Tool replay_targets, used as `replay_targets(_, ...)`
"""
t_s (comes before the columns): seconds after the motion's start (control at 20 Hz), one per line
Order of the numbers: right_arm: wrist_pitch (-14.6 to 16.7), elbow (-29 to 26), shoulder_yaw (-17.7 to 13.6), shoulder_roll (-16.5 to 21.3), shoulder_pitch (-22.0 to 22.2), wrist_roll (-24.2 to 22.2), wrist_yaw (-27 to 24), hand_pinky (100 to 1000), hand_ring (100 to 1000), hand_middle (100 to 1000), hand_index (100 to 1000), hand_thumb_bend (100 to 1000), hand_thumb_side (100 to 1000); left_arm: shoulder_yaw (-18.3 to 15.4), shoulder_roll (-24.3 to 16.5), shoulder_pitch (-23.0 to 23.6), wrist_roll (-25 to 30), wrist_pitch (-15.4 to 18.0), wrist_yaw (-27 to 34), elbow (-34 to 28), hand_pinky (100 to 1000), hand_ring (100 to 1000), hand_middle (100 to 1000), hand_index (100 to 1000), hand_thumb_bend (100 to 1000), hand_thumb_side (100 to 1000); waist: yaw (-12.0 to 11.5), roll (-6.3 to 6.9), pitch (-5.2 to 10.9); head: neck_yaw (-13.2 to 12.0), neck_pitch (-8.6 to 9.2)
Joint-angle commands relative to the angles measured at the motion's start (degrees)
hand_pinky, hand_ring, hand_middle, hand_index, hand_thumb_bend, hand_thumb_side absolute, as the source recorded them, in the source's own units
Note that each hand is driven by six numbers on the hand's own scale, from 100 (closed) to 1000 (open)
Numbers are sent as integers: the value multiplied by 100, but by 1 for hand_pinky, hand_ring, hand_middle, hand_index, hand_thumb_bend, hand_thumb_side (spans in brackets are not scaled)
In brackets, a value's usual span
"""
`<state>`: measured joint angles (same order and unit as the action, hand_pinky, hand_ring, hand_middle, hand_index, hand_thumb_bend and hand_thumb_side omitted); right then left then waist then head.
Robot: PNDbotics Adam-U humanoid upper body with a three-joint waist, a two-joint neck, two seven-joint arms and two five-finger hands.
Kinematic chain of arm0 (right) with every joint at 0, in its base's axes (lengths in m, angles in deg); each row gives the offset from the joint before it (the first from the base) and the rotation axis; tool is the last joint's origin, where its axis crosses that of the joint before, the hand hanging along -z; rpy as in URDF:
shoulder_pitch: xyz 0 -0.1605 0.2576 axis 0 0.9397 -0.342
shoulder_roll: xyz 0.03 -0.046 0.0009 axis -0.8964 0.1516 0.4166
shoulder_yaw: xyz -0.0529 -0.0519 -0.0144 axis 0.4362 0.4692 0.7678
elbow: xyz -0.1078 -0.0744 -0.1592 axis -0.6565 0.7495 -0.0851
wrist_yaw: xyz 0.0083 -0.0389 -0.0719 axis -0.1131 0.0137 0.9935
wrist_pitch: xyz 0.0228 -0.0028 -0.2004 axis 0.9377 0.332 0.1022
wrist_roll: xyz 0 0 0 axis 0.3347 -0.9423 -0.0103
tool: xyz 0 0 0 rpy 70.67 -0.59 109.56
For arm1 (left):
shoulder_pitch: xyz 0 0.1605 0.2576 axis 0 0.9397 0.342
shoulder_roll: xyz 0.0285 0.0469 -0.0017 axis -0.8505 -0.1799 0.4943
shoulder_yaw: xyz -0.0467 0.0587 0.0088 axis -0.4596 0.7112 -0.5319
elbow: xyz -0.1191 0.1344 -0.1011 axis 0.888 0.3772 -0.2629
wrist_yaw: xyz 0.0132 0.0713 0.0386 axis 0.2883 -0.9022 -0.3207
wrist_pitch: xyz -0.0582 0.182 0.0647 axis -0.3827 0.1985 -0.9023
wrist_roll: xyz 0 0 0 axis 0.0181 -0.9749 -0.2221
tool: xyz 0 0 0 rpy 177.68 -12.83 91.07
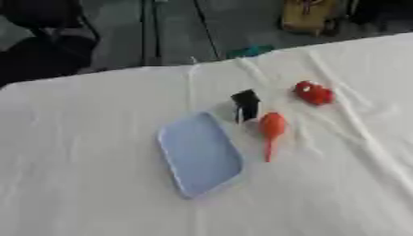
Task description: Pick up objects on the table and place them in the box.
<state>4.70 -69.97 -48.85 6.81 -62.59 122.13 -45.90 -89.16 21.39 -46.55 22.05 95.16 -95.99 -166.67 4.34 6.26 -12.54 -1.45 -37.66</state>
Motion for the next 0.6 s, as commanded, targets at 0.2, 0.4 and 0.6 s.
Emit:
replay_targets(0.2,-5,-66,-21,158,-81,1,27,462,508,556,605,100,474,12,-236,-66,-168,191,-47,-79,650,797,820,801,100,958,2,-52,72,11,68)
replay_targets(0.4,-14,-66,-27,161,-78,-9,60,470,510,559,607,100,477,7,-241,-65,-142,166,-86,-79,659,803,823,804,100,960,-1,-57,71,16,53)
replay_targets(0.6,-97,-66,-17,173,-76,-47,140,508,528,576,628,100,508,-7,-256,-57,-151,127,-179,-79,670,813,826,812,100,962,-4,-66,78,30,38)
